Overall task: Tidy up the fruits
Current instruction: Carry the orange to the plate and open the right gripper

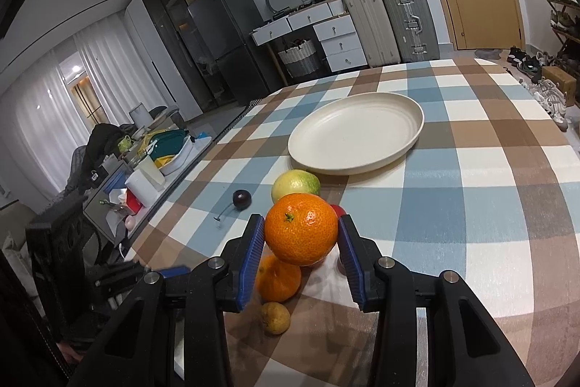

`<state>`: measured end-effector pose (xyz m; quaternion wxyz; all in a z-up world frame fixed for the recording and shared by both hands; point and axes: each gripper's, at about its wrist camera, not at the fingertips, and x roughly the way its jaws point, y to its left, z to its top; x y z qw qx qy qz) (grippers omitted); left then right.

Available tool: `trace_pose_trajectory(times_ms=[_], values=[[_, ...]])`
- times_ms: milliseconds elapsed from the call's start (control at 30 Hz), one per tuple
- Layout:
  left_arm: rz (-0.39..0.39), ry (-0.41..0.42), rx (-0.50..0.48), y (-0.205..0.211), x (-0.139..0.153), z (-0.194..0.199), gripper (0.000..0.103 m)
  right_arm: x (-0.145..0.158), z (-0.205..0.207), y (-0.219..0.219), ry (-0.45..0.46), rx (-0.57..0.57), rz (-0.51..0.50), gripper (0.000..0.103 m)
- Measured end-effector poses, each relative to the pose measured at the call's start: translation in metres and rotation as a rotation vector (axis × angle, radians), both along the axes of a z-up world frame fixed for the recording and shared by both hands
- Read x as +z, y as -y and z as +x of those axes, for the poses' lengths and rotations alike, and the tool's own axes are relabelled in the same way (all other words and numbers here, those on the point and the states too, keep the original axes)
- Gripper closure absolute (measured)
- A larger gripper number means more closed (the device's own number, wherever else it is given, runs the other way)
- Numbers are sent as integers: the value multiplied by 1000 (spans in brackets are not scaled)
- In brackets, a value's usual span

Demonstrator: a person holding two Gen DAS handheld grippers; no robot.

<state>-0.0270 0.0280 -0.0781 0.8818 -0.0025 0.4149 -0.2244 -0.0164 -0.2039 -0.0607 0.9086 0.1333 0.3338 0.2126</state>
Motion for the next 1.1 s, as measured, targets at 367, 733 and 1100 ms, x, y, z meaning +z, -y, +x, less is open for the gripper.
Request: trace_pose_trajectory(times_ms=[367, 733, 1100], values=[[-72, 84, -17, 12, 68, 85, 56, 34, 32, 5, 43, 16, 7, 61], [-84, 55, -50, 45, 83, 177, 56, 58, 88, 8, 48, 17, 1, 61], [-84, -63, -92, 74, 29, 267, 56, 19, 167, 20, -72, -10, -10, 61]])
